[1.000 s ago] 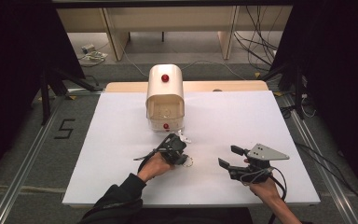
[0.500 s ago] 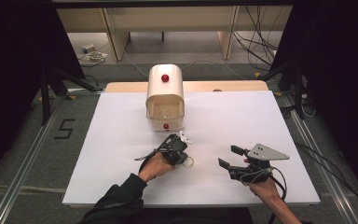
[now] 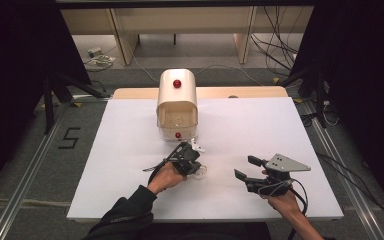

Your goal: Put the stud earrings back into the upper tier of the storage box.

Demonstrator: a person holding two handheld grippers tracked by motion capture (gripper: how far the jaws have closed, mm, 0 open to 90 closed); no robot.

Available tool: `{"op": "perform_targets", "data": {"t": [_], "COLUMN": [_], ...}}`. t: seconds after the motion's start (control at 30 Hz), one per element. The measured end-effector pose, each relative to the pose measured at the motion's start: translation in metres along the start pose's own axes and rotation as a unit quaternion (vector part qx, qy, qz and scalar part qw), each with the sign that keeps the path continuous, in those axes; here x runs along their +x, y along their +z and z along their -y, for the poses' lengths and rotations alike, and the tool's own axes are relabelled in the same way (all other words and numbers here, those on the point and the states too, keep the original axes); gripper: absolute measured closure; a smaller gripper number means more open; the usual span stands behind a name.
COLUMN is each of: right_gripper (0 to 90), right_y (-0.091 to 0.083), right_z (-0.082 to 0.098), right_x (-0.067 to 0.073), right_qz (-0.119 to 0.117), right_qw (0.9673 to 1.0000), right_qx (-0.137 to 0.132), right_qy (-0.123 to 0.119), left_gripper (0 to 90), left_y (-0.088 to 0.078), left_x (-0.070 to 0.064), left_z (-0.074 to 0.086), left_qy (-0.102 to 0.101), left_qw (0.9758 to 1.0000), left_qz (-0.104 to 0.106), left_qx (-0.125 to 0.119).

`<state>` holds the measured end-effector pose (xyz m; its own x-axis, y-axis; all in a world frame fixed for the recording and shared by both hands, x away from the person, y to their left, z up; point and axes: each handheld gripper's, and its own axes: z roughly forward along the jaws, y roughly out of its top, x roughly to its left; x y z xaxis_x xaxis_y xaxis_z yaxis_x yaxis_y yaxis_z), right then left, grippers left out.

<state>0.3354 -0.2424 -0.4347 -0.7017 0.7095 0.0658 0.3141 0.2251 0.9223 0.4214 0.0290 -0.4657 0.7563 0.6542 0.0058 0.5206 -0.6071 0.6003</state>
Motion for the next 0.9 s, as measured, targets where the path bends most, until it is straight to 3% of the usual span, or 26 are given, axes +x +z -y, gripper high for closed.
{"op": "perform_targets", "data": {"t": [0.13,0.37,0.73,0.9], "right_gripper": [30.5,30.5,30.5,30.5], "right_y": [0.0,0.0,0.0,0.0], "right_z": [0.0,0.0,0.0,0.0], "right_x": [0.0,0.0,0.0,0.0], "right_qz": [0.0,0.001,0.001,0.0], "right_qw": [1.0,1.0,1.0,1.0], "right_qx": [0.0,0.001,0.002,0.001], "right_qy": [0.0,0.001,0.001,-0.001], "left_gripper": [88.4,88.4,88.4,88.4], "left_y": [-0.008,-0.027,-0.049,-0.06], "left_x": [0.001,0.003,0.007,0.009], "left_z": [-0.003,-0.011,-0.019,-0.022], "left_qy": [-0.002,0.011,0.002,0.007], "left_qw": [0.9999,0.9996,0.9984,0.9977], "left_qz": [0.001,0.009,0.017,0.017], "left_qx": [-0.011,-0.026,-0.053,-0.065]}}
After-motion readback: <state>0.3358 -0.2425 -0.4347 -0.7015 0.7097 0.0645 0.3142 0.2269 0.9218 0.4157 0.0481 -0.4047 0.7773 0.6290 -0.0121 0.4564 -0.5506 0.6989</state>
